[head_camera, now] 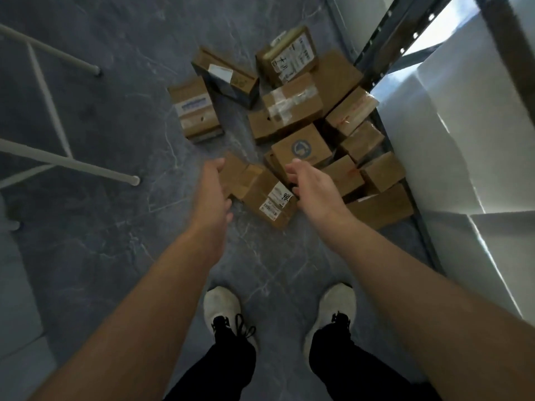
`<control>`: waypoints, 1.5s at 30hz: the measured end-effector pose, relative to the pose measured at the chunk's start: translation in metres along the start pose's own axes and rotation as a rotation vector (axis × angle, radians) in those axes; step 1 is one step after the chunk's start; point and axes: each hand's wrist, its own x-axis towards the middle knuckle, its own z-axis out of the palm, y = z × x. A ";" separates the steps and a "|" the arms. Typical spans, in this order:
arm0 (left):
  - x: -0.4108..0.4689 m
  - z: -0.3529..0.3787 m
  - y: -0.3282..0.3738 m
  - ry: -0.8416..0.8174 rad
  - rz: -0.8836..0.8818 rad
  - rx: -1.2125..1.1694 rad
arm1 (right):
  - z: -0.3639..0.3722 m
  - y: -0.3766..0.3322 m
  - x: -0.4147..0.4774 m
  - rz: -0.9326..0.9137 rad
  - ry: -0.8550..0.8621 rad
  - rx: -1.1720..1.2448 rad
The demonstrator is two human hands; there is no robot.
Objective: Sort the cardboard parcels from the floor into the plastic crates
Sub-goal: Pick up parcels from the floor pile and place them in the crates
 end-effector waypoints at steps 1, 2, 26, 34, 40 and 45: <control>0.021 0.003 -0.013 0.013 -0.003 -0.015 | 0.006 0.012 0.021 0.000 -0.021 -0.019; 0.042 0.007 -0.027 0.022 -0.012 -0.020 | 0.011 0.024 0.039 0.002 -0.038 -0.032; 0.152 0.028 -0.116 -0.006 -0.132 -0.174 | 0.041 0.098 0.146 -0.130 -0.036 -0.296; 0.043 0.012 -0.023 0.030 -0.068 -0.113 | 0.019 0.012 0.060 -0.159 -0.045 -0.176; -0.050 0.013 0.059 0.040 0.031 -0.104 | -0.008 -0.063 -0.021 -0.178 0.016 -0.064; -0.129 0.002 0.123 0.010 0.117 -0.121 | -0.032 -0.127 -0.105 -0.291 0.107 -0.022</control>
